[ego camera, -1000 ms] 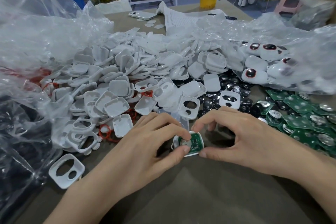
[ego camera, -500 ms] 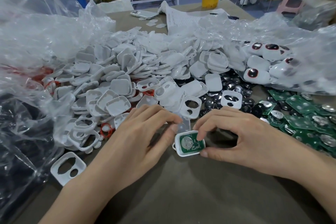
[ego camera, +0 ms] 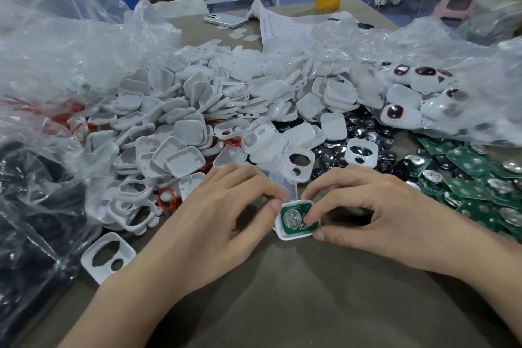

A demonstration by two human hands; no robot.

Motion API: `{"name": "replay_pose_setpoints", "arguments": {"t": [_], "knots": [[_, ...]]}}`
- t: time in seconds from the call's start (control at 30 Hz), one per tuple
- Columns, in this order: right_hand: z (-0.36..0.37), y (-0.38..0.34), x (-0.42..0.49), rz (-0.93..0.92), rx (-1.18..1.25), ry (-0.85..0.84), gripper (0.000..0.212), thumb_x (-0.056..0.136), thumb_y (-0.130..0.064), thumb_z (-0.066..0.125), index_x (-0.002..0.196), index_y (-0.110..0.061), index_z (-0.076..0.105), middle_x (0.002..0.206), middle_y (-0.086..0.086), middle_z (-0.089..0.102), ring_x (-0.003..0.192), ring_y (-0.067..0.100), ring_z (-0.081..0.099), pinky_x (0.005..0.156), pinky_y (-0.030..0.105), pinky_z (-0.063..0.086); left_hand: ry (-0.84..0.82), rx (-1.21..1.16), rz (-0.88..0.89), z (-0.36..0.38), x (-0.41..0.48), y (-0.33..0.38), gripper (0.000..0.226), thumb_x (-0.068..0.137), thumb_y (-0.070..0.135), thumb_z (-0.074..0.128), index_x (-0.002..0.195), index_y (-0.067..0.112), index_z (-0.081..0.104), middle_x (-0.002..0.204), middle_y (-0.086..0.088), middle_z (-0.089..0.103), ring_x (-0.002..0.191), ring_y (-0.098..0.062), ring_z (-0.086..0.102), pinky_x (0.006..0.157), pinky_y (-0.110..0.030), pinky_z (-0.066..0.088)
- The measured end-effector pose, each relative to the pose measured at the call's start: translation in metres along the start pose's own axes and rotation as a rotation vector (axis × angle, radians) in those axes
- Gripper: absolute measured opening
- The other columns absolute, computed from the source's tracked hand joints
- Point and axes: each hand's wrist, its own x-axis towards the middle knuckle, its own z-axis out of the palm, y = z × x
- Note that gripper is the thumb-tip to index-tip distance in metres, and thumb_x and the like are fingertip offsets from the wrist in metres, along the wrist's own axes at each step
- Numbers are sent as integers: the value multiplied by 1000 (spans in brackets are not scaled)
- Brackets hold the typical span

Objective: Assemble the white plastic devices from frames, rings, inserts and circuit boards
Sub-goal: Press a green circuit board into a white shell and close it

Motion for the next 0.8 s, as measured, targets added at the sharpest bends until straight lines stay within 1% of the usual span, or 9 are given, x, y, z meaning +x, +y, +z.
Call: {"name": "replay_pose_setpoints", "arguments": {"t": [0.2, 0.27, 0.33, 0.37, 0.43, 0.53, 0.6, 0.67, 0.8], "knots": [[1, 0, 0, 4, -12, 11, 21, 84, -60, 63, 103, -52, 67, 121, -34, 56, 119, 1, 54, 98, 32, 46, -38, -44, 13, -2, -1, 3, 19, 100, 37, 51, 103, 33, 70, 104, 21, 60, 105, -9, 57, 89, -27, 43], [1, 0, 0, 6, -14, 13, 21, 84, -60, 62, 103, -52, 67, 121, -34, 56, 119, 2, 54, 98, 32, 46, -43, -54, 13, -2, -1, 4, 18, 98, 28, 54, 101, 32, 72, 104, 20, 60, 105, -11, 57, 89, -28, 44], [1, 0, 0, 12, -13, 12, 21, 84, -60, 63, 103, -52, 67, 121, -35, 56, 119, 3, 54, 98, 32, 46, -60, -56, 14, -2, -2, 4, 26, 95, 17, 53, 101, 32, 73, 105, 18, 61, 104, -12, 57, 89, -29, 43], [1, 0, 0, 13, -15, 11, 21, 84, -60, 63, 103, -52, 67, 120, -35, 56, 119, 3, 54, 98, 32, 46, -68, -54, 19, -3, -2, 3, 29, 94, 16, 51, 101, 33, 73, 105, 18, 60, 104, -12, 57, 89, -28, 43], [1, -1, 0, 15, -19, 9, 22, 84, -61, 62, 104, -53, 66, 121, -35, 55, 120, 4, 54, 98, 32, 46, -74, -52, 30, -3, -2, 3, 32, 94, 17, 47, 100, 34, 74, 107, 18, 60, 103, -12, 56, 88, -26, 42], [1, -1, 0, 18, -23, 7, 22, 84, -62, 60, 104, -54, 66, 121, -35, 54, 120, 4, 53, 98, 32, 46, -61, -42, 28, -2, -3, 2, 31, 92, 13, 54, 99, 34, 75, 108, 18, 58, 102, -11, 56, 87, -24, 43], [2, -1, 0, 23, -26, 5, 22, 84, -63, 60, 104, -54, 66, 121, -35, 54, 121, 4, 52, 99, 32, 45, -52, -46, 28, -1, -3, 2, 31, 91, 12, 56, 100, 35, 75, 112, 18, 56, 106, -10, 55, 87, -22, 43], [2, -1, 0, 28, -22, 5, 22, 84, -63, 60, 104, -55, 66, 121, -35, 54, 122, 4, 51, 100, 33, 45, -50, -62, 50, -1, -4, 3, 29, 92, 14, 54, 101, 34, 74, 114, 18, 56, 110, -10, 53, 88, -20, 42], [2, -1, 0, 29, -26, 9, 23, 85, -63, 59, 104, -54, 66, 121, -35, 54, 124, 4, 50, 101, 33, 44, -61, -74, 83, 1, -3, 4, 29, 90, 18, 50, 99, 31, 75, 111, 22, 61, 110, -9, 53, 93, -19, 41]]}}
